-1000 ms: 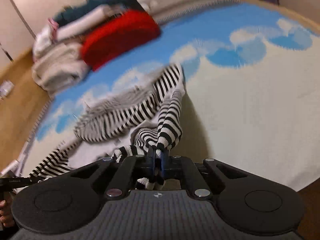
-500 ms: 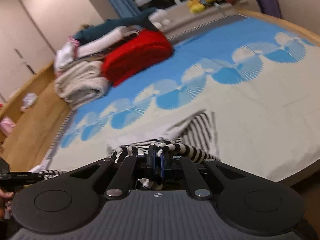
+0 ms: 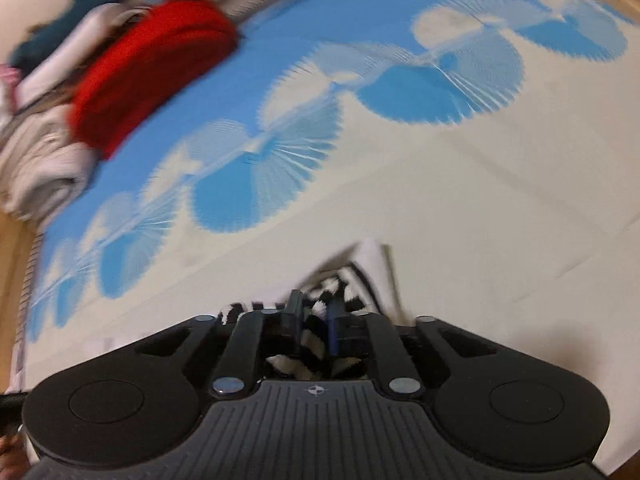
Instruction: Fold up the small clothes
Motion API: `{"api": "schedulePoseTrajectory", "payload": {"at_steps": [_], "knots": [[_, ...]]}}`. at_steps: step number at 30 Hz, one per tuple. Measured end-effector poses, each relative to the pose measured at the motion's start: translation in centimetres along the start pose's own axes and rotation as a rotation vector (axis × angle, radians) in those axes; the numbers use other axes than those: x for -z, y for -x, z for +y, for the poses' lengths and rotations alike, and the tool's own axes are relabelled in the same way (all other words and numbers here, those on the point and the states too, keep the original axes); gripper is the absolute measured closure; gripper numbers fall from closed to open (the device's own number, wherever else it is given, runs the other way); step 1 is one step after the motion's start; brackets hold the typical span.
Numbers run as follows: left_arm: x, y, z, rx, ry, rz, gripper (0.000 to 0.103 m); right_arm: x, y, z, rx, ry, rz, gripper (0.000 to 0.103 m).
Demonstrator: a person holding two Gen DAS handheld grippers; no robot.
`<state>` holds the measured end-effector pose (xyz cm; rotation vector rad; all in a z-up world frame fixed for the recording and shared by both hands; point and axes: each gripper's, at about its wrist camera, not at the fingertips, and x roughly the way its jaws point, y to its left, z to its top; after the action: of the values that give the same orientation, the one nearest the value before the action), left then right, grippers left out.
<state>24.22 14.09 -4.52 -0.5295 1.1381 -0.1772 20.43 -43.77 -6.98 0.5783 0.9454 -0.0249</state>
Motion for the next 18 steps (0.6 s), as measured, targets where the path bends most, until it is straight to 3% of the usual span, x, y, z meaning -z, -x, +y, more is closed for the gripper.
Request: {"api": "schedulePoseTrajectory", "payload": {"at_steps": [1,2,6,8,10,13,18], "knots": [[-0.2,0.7,0.3,0.015,0.009,-0.041,0.062,-0.2,0.2,-0.1,-0.006,0.0,-0.016,0.084],[-0.3,1.5,0.7,0.028,0.016,-0.078,0.059,-0.8,1.0,-0.2,-0.027,-0.006,-0.065,0.084],[-0.3,3.3,1.5,0.073,0.007,-0.154,0.056,-1.3,4.3,-0.6,-0.09,0.048,-0.212,0.076],[0.1,3.3,1.2,0.045,-0.056,-0.151,0.053,-0.6,4.2,-0.4,-0.094,0.145,-0.193,0.063],[1.0,2.8,0.4,-0.01,-0.154,-0.122,0.046,0.8,3.4,0.0,-0.079,0.275,-0.131,0.057],[2.1,1.5,-0.8,-0.097,-0.285,-0.088,0.032,2.2,2.4,0.5,-0.03,0.437,-0.082,0.054],[3.4,-1.1,-2.1,-0.193,-0.427,-0.036,0.032,4.0,0.9,1.5,0.0,0.634,-0.024,0.052]]}}
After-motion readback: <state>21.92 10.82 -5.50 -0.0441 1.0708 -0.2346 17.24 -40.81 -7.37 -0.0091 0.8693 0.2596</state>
